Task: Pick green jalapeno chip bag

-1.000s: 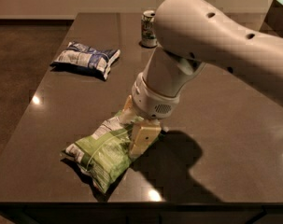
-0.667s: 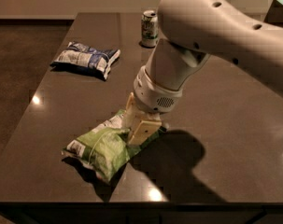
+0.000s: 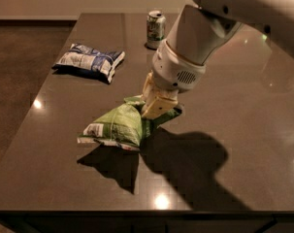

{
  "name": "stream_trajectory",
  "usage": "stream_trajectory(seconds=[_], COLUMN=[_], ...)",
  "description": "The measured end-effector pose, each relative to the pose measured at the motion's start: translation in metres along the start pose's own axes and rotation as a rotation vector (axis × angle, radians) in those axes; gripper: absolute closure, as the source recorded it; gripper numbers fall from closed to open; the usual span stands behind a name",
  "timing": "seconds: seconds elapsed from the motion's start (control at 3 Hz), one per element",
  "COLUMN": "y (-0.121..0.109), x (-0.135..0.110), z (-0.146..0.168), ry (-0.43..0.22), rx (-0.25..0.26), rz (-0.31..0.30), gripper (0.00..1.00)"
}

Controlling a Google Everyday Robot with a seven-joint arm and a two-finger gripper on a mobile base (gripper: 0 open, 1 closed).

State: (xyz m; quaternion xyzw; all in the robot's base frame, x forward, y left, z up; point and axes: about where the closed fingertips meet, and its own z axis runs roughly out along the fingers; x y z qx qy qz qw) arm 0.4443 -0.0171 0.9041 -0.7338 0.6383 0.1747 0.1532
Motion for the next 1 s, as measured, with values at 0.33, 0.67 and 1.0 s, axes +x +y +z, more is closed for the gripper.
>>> stream_trajectory(seconds=[0.33, 0.67, 1.0], y=[-0.014, -0.024, -0.027], x=[-0.003, -0.012, -0.015], z=[-0.030, -0.078, -0.080], ry=[-0.002, -0.020, -0.026], rx=[0.030, 0.083, 0.098], rz=[0.011, 0.012, 0.008], gripper=[1.00, 1.00, 1.00])
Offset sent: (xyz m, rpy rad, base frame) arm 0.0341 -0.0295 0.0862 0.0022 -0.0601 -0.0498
